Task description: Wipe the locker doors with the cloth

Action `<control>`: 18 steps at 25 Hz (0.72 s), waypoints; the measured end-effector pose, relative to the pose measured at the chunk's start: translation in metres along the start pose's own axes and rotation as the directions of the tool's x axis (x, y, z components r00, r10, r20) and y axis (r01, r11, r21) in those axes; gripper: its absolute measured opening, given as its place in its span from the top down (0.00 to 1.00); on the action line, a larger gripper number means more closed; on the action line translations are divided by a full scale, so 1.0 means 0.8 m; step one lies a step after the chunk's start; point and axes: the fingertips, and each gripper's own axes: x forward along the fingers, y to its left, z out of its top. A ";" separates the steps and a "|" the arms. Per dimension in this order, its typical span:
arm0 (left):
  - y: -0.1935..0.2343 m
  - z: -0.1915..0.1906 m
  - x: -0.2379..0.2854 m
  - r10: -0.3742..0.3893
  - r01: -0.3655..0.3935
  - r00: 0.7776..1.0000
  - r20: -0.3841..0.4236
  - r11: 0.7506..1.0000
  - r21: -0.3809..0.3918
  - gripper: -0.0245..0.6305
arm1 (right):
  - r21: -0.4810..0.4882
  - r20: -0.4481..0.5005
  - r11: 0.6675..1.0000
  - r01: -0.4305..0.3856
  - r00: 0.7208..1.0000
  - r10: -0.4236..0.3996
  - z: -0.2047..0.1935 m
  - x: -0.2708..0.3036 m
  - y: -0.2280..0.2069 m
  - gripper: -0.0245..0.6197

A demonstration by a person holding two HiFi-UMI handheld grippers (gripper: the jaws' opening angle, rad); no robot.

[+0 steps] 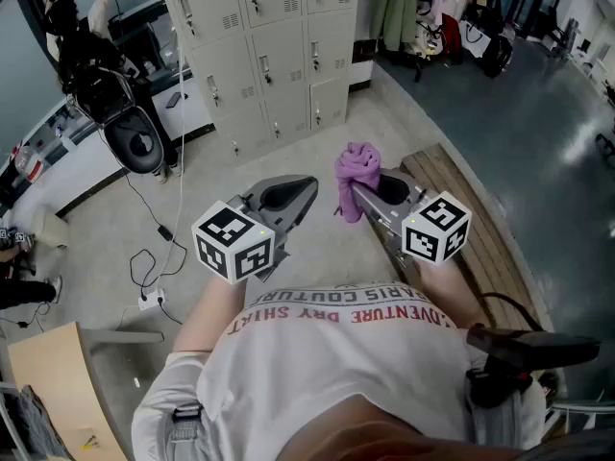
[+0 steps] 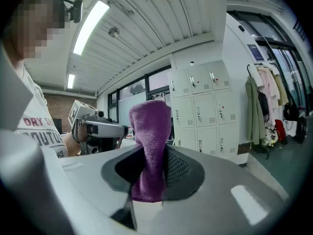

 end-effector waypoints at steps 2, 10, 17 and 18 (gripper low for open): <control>0.000 -0.002 -0.001 0.003 -0.003 1.000 0.003 1.000 -0.001 0.96 | -0.002 -0.002 1.000 0.001 1.000 -0.001 -0.004 -0.001 0.002 0.82; 0.003 -0.004 0.000 0.004 -0.004 1.000 -0.002 1.000 -0.018 0.96 | 0.004 -0.016 1.000 0.016 1.000 -0.016 -0.006 -0.003 0.002 0.82; 0.010 -0.005 0.005 -0.003 0.003 1.000 0.002 1.000 -0.030 0.96 | 0.048 -0.019 0.999 0.008 1.000 -0.007 -0.005 0.001 -0.003 0.82; 0.012 -0.005 0.006 -0.004 0.004 1.000 0.002 1.000 -0.031 0.96 | 0.057 -0.018 0.998 0.003 1.000 -0.002 -0.004 0.002 -0.004 0.82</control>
